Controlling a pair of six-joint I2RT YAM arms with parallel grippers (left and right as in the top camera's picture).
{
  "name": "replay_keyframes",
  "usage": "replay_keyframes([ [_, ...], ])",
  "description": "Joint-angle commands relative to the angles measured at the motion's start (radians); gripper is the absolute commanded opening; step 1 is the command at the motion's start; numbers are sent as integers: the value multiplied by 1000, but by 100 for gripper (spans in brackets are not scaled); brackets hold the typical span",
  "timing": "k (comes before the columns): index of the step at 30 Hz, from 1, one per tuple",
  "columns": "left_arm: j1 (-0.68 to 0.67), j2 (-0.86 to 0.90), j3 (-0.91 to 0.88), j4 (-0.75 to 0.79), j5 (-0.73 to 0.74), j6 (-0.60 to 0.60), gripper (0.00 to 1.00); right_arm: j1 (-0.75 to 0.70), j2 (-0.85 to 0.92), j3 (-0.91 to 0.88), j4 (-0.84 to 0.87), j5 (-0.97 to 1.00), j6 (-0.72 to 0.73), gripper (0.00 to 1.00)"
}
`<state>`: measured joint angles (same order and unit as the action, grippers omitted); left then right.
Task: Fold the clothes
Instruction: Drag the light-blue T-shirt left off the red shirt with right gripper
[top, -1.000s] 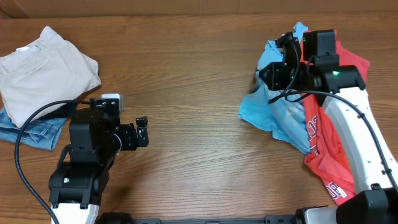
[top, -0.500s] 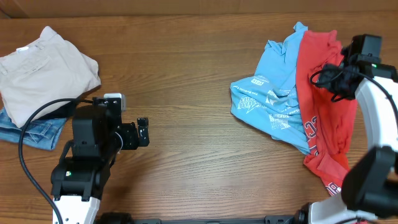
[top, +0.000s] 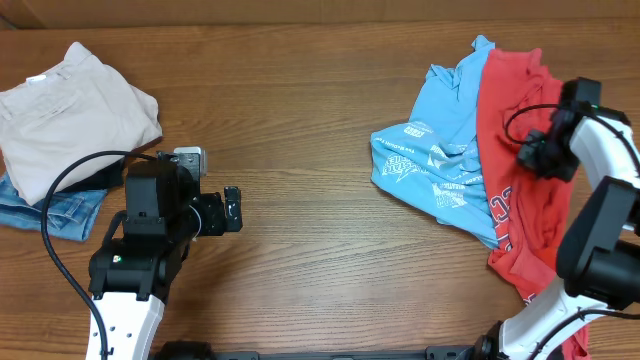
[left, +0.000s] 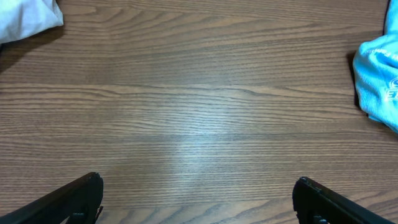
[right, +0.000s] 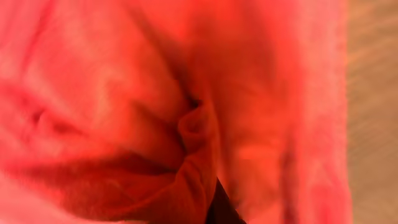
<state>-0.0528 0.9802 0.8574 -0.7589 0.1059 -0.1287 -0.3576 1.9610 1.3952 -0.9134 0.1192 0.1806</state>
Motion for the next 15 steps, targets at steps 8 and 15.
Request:
replay_keyframes([
  [8, -6, 2, 26, 13, 19, -7, 94, -396, -169, 104, -63, -77, 252, 4],
  [15, -6, 2, 26, 12, 18, -7, 96, -309, -170, 111, 12, -435, 91, 36],
])
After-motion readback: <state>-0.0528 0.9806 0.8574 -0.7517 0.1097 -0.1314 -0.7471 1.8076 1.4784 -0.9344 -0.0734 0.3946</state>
